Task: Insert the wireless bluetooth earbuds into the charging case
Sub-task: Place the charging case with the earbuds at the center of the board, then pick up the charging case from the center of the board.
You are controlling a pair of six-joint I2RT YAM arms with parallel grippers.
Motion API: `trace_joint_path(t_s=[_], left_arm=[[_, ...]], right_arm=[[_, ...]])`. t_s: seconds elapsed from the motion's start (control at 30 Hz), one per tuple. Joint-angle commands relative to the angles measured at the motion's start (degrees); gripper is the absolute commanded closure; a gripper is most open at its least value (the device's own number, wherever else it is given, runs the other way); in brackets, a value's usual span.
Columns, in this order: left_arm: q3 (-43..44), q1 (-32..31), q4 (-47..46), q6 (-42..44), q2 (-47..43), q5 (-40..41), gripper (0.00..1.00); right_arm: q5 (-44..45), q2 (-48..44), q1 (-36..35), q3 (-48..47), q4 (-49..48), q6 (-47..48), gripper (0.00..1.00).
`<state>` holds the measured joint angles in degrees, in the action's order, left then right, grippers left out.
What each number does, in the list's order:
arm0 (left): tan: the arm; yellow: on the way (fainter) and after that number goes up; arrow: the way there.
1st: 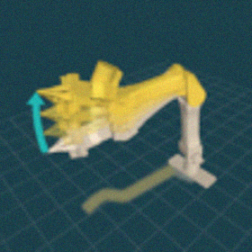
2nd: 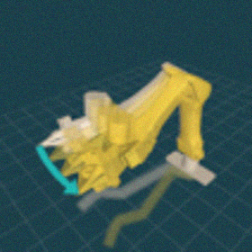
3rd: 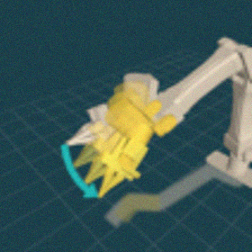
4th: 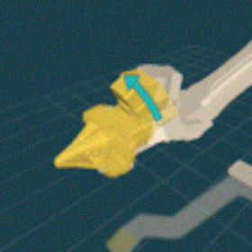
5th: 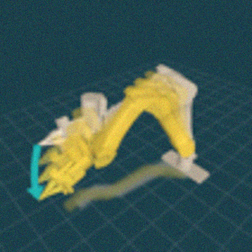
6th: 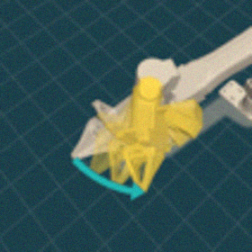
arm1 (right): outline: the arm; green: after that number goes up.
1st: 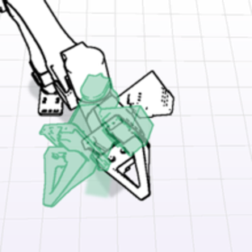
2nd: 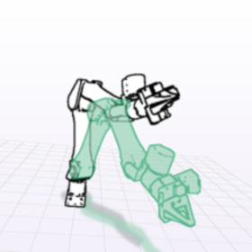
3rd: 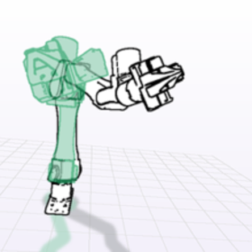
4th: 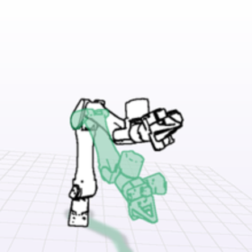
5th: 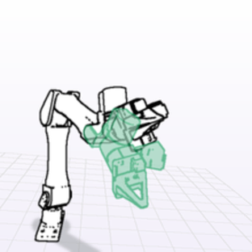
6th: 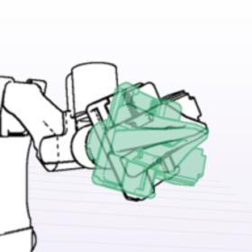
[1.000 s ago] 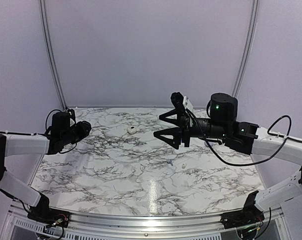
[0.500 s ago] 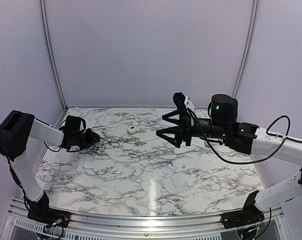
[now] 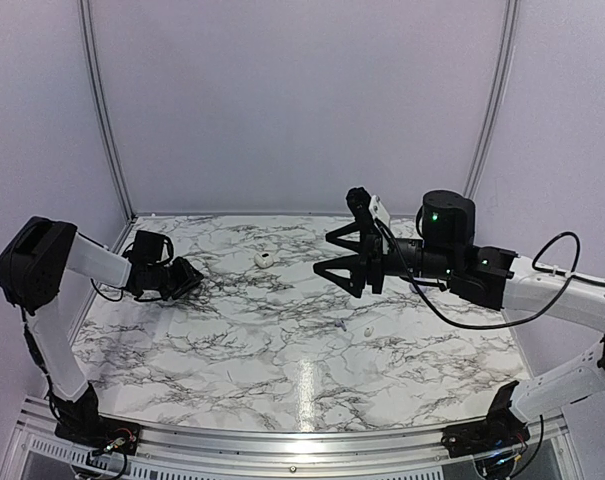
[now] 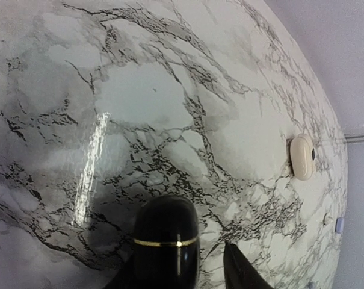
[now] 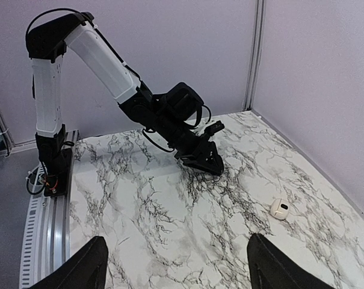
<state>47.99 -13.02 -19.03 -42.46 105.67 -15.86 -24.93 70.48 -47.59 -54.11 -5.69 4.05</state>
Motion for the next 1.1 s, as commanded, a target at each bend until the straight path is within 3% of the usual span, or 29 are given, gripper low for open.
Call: trace_joint_path(t_s=[0.0,0.1,0.47,0.7,1.07], left_arm=[[0.88,0.65,7.78,1.40,-1.78,5.67,0.47],[2.15,1.32,12.56,3.36,-3.39,8.75,0.37],[4.10,0.99,14.42,14.64,-13.62,11.11,0.09],[8.80,-7.03,10.35,31.30,-8.03,5.33,0.08],[24.05,-10.58,11.70,47.79,8.65,-4.62,0.11]], right_arm=[[0.14,-1.25,0.60,-0.30,-1.29,-0.71,0.20],[0.38,-1.77,0.58,-0.17,-1.12,-0.63,0.20],[1.33,-3.62,2.45,1.52,-2.06,-1.25,0.19],[-1.02,-6.28,7.91,3.90,-6.05,-5.67,0.18],[-0.23,-9.72,9.83,5.87,-5.09,-6.55,0.18]])
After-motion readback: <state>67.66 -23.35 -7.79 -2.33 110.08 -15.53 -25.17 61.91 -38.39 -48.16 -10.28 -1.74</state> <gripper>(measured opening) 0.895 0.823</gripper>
